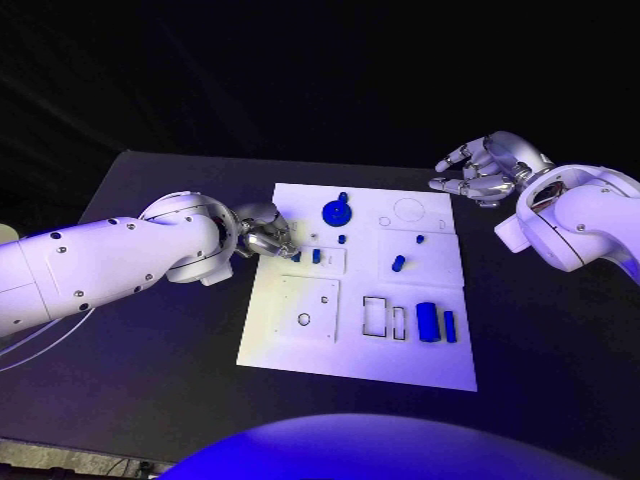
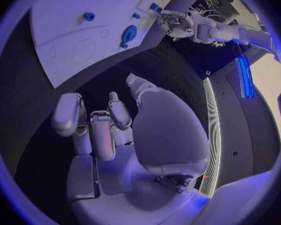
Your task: Assemble the parts on the task board
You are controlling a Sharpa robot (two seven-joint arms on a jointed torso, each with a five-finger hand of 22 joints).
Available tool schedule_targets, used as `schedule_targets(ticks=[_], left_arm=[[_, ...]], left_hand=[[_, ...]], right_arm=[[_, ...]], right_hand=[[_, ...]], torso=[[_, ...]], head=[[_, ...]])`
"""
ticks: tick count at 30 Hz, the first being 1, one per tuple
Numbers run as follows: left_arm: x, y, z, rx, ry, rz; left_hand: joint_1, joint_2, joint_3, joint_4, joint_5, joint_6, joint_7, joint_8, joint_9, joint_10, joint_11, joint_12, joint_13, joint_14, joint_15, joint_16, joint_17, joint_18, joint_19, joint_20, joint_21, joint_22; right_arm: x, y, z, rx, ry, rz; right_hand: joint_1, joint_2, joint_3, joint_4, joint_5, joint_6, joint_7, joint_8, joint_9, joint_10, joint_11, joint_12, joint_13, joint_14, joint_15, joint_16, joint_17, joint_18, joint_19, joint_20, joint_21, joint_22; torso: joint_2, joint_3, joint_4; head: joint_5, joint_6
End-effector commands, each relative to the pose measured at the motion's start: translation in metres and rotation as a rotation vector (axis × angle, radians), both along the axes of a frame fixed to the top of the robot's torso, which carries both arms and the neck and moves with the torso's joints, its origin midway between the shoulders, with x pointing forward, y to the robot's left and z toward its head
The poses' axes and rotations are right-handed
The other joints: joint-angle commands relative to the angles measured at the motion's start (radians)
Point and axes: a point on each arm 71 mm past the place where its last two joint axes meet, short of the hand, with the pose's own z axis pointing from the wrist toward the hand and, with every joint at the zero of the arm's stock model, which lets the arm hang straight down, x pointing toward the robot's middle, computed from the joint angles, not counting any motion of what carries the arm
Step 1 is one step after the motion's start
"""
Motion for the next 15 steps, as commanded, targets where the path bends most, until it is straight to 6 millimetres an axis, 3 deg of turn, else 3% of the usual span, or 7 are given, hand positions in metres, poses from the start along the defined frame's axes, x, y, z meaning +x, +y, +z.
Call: schedule_targets(ticks=[1,15], left_arm=[[-0.0005,-0.0010,-0.0013,-0.003,0.012,0.002],[-0.0002,-0.0012,-0.0015,-0.002,0.013,0.004]], left_hand=[[-0.010,0.002,-0.007,-0.001,-0.005,0.005,0.004,-0.005,-0.001,0.006,0.001,0.000,0.001,0.075,-0.006,0.003,0.144,-0.018,0.003,-0.007,-0.007,0.000],[-0.015,0.001,-0.028,0.018,-0.005,0.010,0.004,-0.010,-0.005,0.006,0.002,-0.001,0.002,0.075,-0.006,0.003,0.144,-0.019,0.004,-0.007,-0.007,0.001]], right_arm=[[0.0000,0.0000,0.0001,-0.002,-0.004,0.002],[0.0001,-0.0002,0.0001,-0.002,-0.004,0.001]], right_hand=[[-0.007,-0.001,0.006,0.001,-0.001,-0.006,-0.001,0.005,-0.001,-0.002,-0.004,-0.002,0.001,0.059,-0.006,-0.006,0.087,0.016,-0.004,-0.004,0.000,-0.001],[-0.007,-0.001,0.006,0.001,-0.001,-0.006,-0.001,0.005,-0.001,-0.002,-0.004,-0.002,0.001,0.059,-0.006,-0.006,0.087,0.016,-0.004,-0.004,0.000,-0.001]], torso=[[0.000,-0.0003,0.0000],[0.000,-0.0003,0.0004]], head=[[0.000,-0.002],[0.000,-0.001]])
